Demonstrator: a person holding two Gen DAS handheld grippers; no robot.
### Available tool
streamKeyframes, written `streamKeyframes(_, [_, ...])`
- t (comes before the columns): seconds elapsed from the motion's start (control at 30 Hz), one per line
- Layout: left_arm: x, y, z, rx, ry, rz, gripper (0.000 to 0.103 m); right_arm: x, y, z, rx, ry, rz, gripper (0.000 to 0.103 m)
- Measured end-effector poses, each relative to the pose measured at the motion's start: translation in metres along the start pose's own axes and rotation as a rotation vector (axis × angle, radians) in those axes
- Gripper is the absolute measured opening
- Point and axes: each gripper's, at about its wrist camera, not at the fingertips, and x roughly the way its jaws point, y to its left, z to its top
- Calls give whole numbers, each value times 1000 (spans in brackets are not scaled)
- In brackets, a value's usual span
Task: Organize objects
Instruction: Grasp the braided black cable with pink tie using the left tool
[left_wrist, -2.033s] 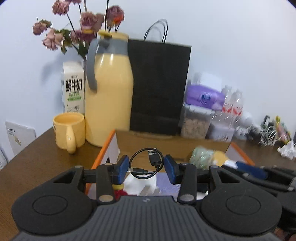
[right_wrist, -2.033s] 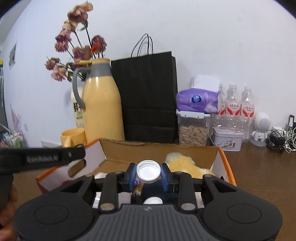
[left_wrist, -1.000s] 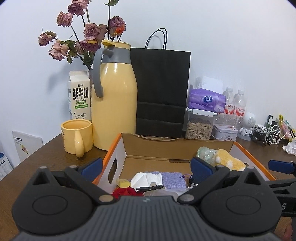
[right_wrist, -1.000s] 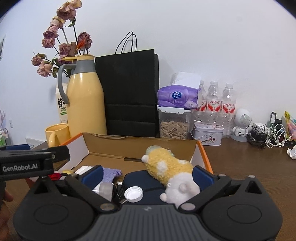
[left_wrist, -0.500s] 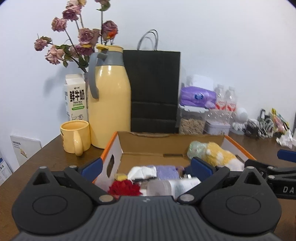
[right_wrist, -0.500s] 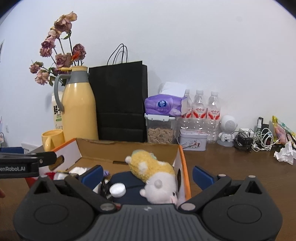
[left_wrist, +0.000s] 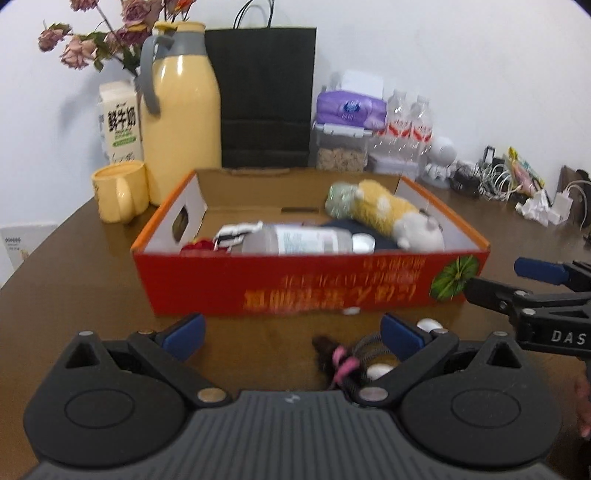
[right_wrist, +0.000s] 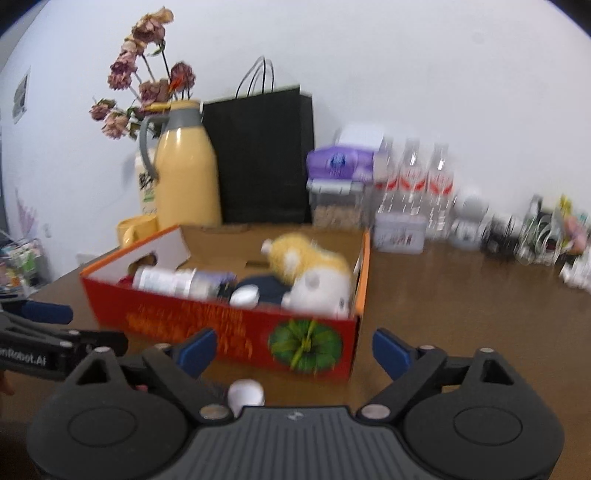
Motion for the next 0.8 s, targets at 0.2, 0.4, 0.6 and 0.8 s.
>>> streamKeyframes(0.2, [-10, -7, -8, -36, 27, -49, 103, 5, -13, -17, 97, 111, 127, 59])
streamKeyframes(0.4, [-6, -33, -11, 52, 79, -110, 103, 7, -18, -24, 169, 153, 201, 49])
streamKeyframes(0.6, [9, -43, -13, 97, 141, -146, 103, 16, -36, -28, 303, 200, 253, 38])
streamKeyframes(0.8, [23, -47, -10, 120, 170, -181, 103, 23, -40, -31, 357, 231, 304, 35])
